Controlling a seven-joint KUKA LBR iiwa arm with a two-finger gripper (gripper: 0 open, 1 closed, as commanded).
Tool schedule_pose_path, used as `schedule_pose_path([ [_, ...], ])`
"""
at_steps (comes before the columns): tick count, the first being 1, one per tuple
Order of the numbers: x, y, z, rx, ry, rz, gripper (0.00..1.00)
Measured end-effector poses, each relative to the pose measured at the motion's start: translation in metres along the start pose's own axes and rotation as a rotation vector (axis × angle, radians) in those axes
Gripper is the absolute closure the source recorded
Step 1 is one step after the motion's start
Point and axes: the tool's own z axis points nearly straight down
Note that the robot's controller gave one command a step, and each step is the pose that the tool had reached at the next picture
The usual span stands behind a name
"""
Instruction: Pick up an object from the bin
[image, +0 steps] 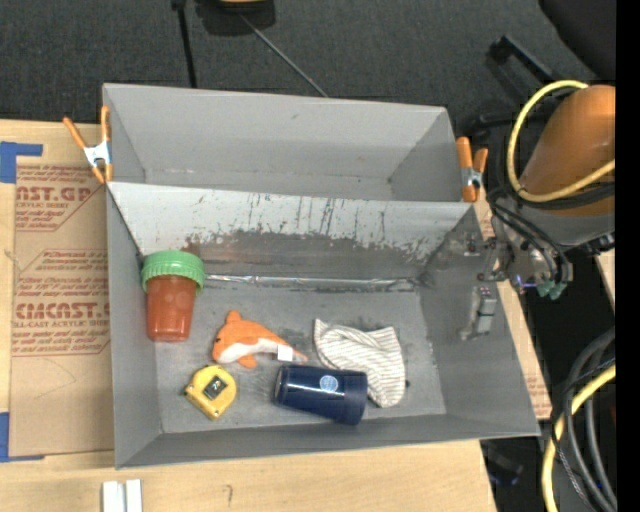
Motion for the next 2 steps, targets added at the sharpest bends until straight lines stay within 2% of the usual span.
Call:
schedule_pose_path([
  [1, -0.001, 0.001, -0.005, 0.002, -0.008, -0.002, 0.00],
  [2, 0.016, 0.030, 0.033, 0.003, -0.011, -0.088, 0.00],
])
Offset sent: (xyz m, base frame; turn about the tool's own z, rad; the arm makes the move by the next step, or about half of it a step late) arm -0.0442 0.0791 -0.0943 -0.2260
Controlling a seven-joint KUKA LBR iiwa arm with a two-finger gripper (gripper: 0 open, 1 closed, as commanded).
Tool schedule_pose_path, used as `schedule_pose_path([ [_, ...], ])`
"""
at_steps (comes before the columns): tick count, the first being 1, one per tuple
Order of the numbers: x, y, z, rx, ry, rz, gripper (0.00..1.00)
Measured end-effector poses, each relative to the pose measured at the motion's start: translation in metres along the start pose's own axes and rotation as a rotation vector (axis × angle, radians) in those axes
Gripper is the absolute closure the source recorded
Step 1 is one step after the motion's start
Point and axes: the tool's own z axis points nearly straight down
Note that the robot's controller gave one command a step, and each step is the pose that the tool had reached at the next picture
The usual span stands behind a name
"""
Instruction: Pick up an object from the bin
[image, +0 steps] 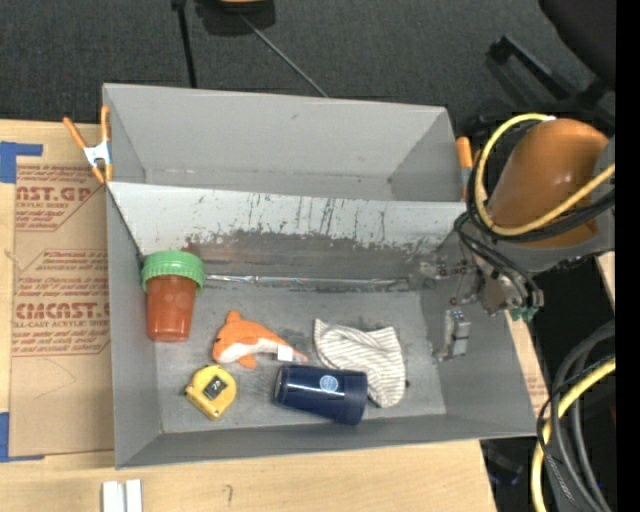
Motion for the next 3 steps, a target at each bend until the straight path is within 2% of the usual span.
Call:
schedule_pose_path([
  [1, 0.001, 0.029, 0.056, -0.001, 0.000, -0.080, 0.00],
  [2, 0.009, 0.041, 0.088, -0.004, 0.007, -0.208, 0.00],
  [3, 0.026, 0.065, 0.127, -0.004, 0.003, -0.423, 1.00],
])
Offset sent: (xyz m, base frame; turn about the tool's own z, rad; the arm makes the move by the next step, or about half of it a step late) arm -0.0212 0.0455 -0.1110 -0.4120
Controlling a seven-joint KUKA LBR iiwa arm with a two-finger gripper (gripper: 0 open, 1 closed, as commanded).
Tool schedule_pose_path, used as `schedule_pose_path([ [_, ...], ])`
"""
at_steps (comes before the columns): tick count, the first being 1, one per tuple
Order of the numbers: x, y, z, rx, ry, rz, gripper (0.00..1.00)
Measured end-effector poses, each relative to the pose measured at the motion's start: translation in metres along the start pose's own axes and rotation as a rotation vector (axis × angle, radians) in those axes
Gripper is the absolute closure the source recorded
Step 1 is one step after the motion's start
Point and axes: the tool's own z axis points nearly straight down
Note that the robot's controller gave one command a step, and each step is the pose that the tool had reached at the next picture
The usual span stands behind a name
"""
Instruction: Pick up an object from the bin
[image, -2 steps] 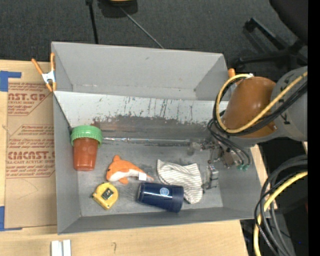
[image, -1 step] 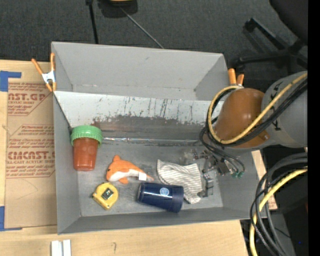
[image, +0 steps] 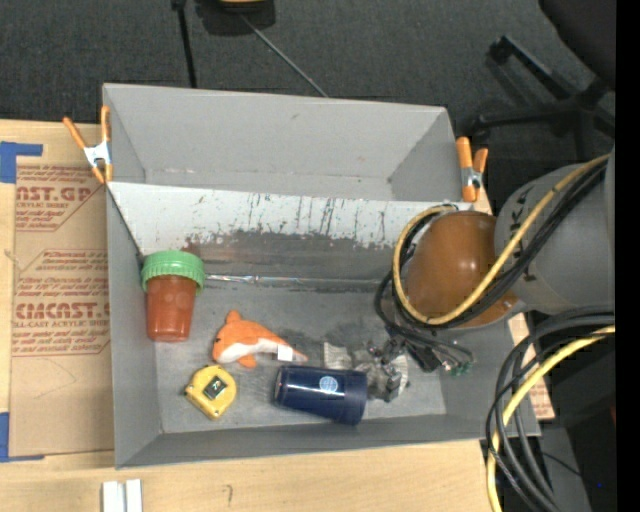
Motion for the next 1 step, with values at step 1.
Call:
schedule_pose_path([
  [1, 0.0000, 0.0000, 0.0000, 0.000, 0.000, 0.000, 1.00],
])
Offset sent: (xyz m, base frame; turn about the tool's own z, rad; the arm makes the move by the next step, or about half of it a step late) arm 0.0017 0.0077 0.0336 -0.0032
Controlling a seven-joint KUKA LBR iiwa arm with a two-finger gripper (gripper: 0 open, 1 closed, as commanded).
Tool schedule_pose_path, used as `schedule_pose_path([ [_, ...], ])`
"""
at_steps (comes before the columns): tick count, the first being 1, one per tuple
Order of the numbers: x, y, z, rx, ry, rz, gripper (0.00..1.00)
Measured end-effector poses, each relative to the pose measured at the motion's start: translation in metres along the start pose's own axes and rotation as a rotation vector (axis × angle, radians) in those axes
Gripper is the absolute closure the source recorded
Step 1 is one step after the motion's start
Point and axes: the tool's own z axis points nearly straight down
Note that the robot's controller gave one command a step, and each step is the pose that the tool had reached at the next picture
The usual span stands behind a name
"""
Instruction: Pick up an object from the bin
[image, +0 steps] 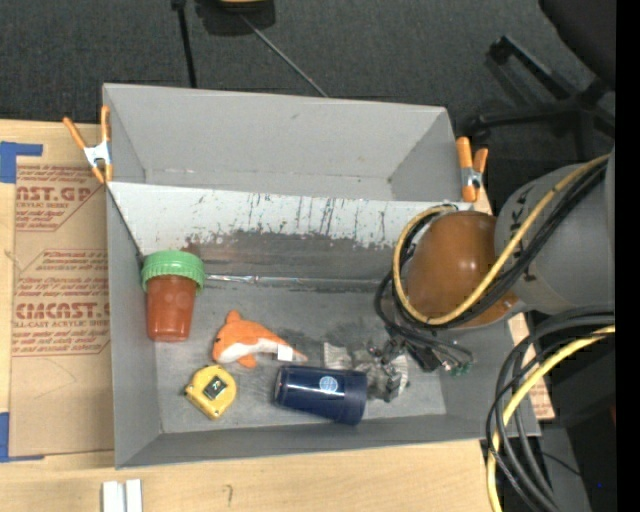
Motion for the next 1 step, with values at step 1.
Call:
schedule_pose_path([
  [1, -0.0026, 0.0040, -0.0202, -0.001, 0.003, -0.001, 1.00],
])
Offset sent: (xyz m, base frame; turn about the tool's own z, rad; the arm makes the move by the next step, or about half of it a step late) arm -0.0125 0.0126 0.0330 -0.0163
